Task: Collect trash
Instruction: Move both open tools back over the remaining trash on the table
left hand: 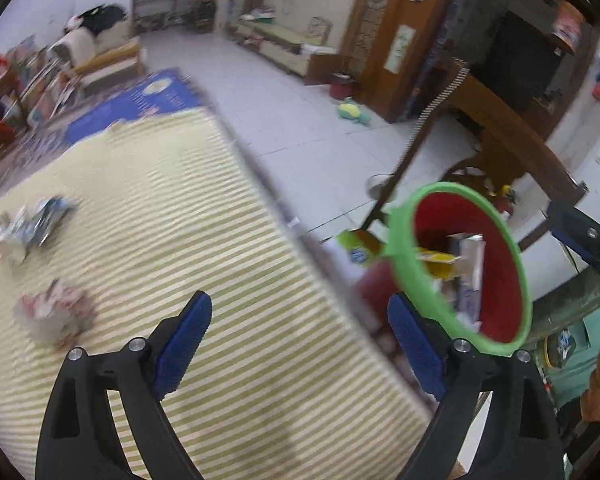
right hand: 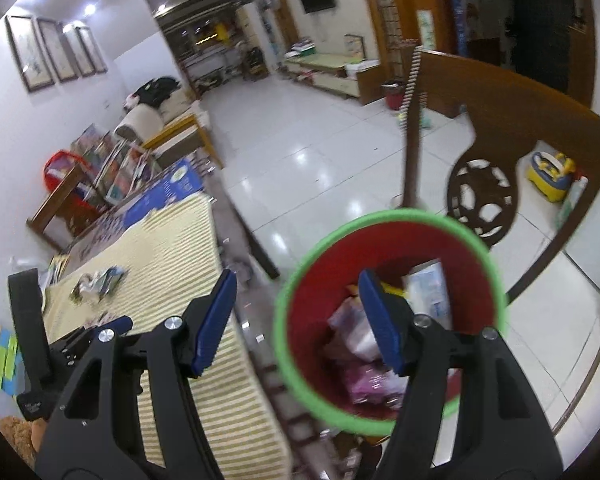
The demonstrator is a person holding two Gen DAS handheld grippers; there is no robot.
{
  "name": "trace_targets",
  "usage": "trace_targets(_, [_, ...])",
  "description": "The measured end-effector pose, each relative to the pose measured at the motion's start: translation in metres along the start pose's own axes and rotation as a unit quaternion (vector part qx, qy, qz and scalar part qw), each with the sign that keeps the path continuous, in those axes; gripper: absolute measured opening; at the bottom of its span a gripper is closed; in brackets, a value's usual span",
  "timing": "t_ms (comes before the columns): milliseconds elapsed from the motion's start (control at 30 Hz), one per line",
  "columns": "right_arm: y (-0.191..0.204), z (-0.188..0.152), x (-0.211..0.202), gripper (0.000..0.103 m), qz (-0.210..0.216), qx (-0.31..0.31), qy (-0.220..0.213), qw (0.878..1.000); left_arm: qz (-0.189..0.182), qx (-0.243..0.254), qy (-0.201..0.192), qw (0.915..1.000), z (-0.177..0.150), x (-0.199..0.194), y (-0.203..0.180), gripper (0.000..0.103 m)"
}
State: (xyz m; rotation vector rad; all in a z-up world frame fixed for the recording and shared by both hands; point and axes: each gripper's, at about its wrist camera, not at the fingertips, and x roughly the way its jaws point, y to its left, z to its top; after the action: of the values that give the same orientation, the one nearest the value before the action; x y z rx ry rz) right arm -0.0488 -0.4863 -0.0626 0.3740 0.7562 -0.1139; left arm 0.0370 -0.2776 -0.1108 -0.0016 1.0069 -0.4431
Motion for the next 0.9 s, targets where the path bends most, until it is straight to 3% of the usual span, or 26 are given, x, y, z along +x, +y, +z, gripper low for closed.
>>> trace_targets(133, [0.032, -0.015, 0.007, 0.063, 0.001, -0.001, 0.017, 1.000, 0.006, -0.026, 0.007, 0.9996, -0.012, -0.006, 0.044, 0.086])
trace_targets(467, [0.137, -0.048, 0.040, 0.063, 0.038, -0.018, 0.051, 0.998, 0.049, -0.045, -0.019, 0.9976, -0.032, -0.049, 0.148, 0.086])
trace_targets(733, [0.227, -0.067, 0.082, 0.064, 0.089, -0.064, 0.098, 0.989, 0.121, -0.130, -0.032, 0.9835, -0.060, -0.089, 0.270, 0.086])
trace_targets(900, [0.276, -0.083, 0.111, 0.067, 0.111, -0.100, 0.140, 0.979, 0.141, -0.177, -0.027, 0.9736, -0.079, -0.097, 0.321, 0.086])
